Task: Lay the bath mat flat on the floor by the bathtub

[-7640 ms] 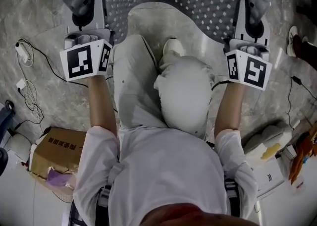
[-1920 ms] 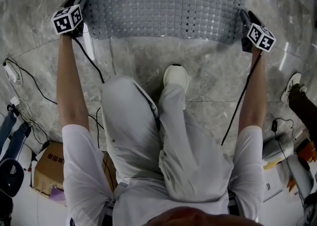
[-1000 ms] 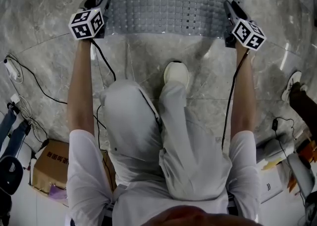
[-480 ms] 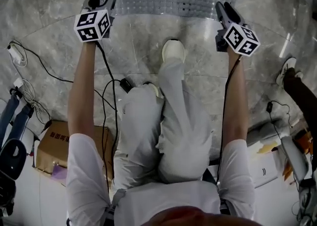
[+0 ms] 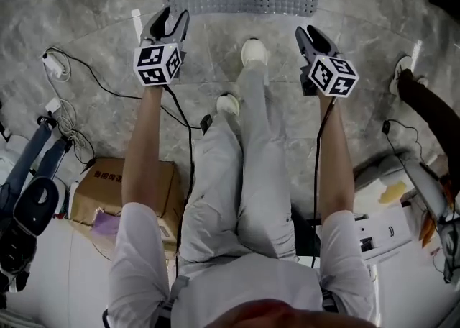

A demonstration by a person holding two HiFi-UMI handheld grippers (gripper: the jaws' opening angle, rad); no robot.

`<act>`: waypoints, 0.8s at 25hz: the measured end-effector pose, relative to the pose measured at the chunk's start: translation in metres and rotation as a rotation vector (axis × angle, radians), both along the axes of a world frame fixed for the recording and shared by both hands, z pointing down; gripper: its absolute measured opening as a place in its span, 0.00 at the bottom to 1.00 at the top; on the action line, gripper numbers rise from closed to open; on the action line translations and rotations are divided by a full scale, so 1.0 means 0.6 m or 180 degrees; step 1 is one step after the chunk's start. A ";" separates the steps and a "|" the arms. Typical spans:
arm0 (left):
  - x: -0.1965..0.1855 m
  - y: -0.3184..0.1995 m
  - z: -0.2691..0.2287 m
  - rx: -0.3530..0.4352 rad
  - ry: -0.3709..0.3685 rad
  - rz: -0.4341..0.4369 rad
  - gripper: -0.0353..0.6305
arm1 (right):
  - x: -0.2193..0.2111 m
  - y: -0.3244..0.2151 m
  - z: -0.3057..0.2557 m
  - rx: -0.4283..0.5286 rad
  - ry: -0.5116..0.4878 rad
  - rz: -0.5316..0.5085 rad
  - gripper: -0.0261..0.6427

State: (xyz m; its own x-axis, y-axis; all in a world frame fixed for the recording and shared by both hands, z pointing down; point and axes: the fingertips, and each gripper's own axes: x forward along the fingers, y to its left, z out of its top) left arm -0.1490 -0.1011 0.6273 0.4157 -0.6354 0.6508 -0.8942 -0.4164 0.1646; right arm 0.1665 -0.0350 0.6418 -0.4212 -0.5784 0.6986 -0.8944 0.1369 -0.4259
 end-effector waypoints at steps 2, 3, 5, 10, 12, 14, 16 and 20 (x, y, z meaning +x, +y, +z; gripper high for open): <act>0.014 0.017 -0.075 0.0048 0.0032 0.0021 0.35 | -0.013 0.018 -0.067 -0.0005 -0.0040 0.0005 0.24; 0.022 0.024 -0.111 0.0074 0.0028 0.0064 0.35 | -0.019 0.024 -0.102 0.0003 -0.0071 0.0010 0.24; 0.038 0.037 -0.185 0.0135 0.0004 0.0151 0.35 | -0.030 0.032 -0.173 0.0048 -0.0136 0.0007 0.24; 0.061 0.096 -0.388 0.0285 0.0037 0.0251 0.35 | -0.061 0.065 -0.360 0.0198 -0.0223 0.0007 0.24; 0.059 0.127 -0.474 0.0358 0.0025 0.0296 0.35 | -0.088 0.087 -0.438 0.0251 -0.0321 0.0050 0.24; 0.067 0.158 -0.558 0.0439 0.0044 0.0321 0.35 | -0.104 0.110 -0.516 0.0317 -0.0367 0.0034 0.24; 0.077 0.187 -0.636 0.0528 0.0089 0.0319 0.35 | -0.114 0.131 -0.592 0.0409 -0.0346 -0.0013 0.24; 0.069 0.227 -0.780 0.0779 0.0185 0.0233 0.35 | -0.135 0.156 -0.742 0.0712 -0.0330 -0.0009 0.24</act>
